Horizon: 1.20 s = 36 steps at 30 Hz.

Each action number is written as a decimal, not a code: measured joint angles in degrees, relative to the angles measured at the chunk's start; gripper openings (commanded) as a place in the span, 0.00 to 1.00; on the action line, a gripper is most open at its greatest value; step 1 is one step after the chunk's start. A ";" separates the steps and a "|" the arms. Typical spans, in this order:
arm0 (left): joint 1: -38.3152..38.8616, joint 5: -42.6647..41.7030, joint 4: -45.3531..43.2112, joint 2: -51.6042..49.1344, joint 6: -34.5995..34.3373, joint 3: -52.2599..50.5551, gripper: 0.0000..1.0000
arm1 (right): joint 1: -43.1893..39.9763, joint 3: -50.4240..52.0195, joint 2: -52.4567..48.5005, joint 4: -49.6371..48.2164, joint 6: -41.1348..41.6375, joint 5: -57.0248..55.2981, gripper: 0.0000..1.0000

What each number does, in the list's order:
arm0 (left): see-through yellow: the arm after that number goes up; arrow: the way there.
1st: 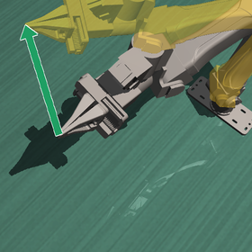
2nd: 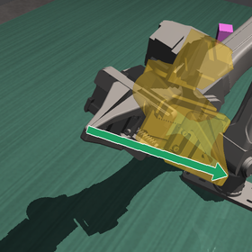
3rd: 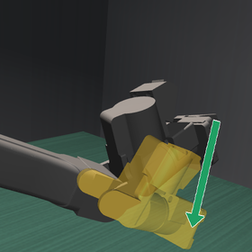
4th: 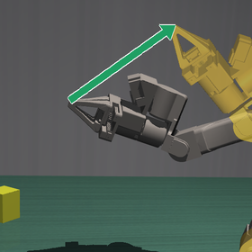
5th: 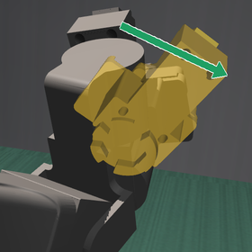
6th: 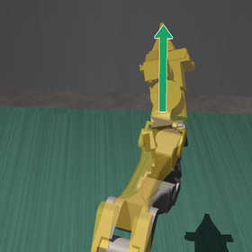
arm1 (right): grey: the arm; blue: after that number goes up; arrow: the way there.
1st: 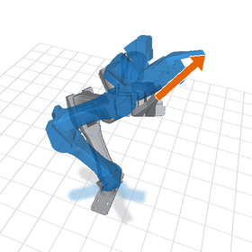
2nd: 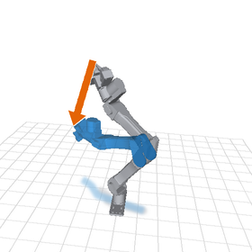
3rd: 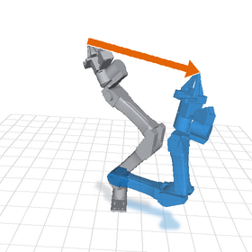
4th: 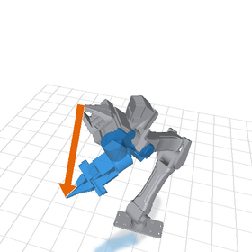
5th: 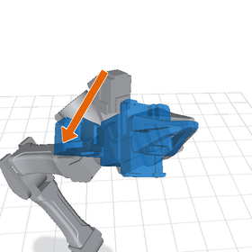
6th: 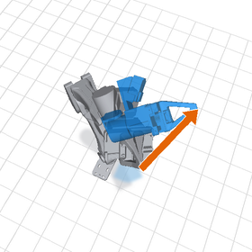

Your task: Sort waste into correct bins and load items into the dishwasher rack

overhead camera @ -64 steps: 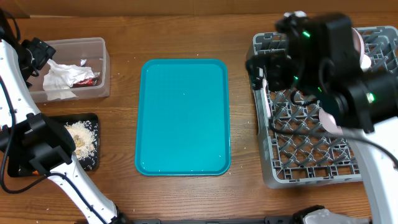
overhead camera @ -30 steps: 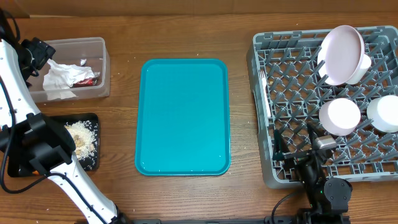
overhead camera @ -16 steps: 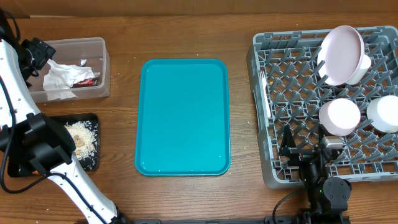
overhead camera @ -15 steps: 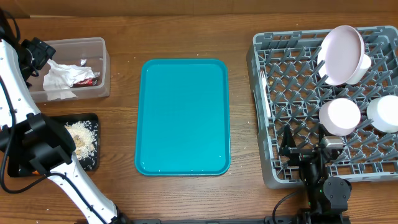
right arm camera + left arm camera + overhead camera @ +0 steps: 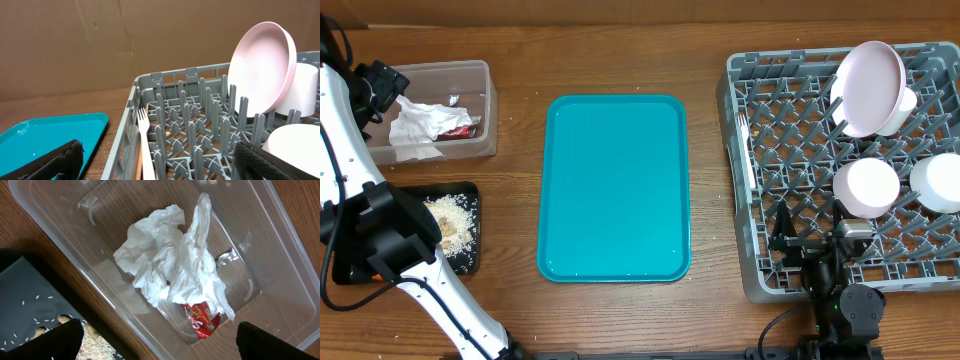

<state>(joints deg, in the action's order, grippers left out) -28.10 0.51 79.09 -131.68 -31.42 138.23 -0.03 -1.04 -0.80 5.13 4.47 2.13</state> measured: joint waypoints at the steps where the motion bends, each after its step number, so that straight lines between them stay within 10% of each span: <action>1: 0.00 0.00 0.00 0.00 0.00 0.00 1.00 | 0.00 0.00 0.00 0.00 0.04 -0.02 1.00; 26: 8.17 0.20 -0.39 4.48 0.00 -2.91 1.00 | 0.02 0.00 0.00 0.00 0.00 -0.04 1.00; 36: 22.32 0.17 -8.28 34.51 0.02 -34.75 1.00 | 0.02 0.00 0.02 0.09 0.02 -0.02 1.00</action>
<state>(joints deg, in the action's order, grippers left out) -5.78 0.69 70.81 -97.17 -31.40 103.48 -0.01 -1.04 -0.78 5.21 4.49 2.11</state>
